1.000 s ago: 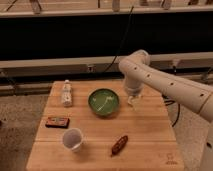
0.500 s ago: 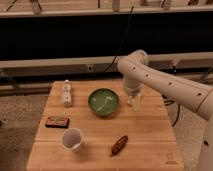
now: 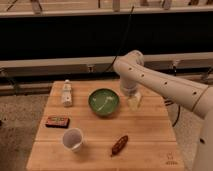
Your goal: Move the arm in a circular motion
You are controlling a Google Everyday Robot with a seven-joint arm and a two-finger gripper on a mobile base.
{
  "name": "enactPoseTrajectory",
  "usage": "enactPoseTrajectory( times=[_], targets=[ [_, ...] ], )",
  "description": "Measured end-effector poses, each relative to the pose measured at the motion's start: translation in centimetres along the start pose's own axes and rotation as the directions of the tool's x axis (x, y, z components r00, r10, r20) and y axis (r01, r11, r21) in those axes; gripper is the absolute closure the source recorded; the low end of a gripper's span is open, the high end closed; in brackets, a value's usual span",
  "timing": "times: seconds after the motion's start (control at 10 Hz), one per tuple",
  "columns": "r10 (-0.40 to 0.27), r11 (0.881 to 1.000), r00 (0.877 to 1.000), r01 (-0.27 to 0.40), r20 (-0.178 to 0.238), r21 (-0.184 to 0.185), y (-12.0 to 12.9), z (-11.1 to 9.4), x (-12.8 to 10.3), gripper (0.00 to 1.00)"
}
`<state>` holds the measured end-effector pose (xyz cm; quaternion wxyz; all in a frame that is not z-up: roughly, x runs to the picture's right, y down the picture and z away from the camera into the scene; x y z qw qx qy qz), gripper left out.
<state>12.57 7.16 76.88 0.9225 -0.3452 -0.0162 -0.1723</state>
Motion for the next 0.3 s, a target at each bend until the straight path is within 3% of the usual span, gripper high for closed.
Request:
enactPoseTrajectory(
  times=[0.3],
  targets=[
    [-0.021, 1.000, 1.000, 0.021, -0.004, -0.005, -0.21, 0.08, -0.84, 0.20]
  ],
)
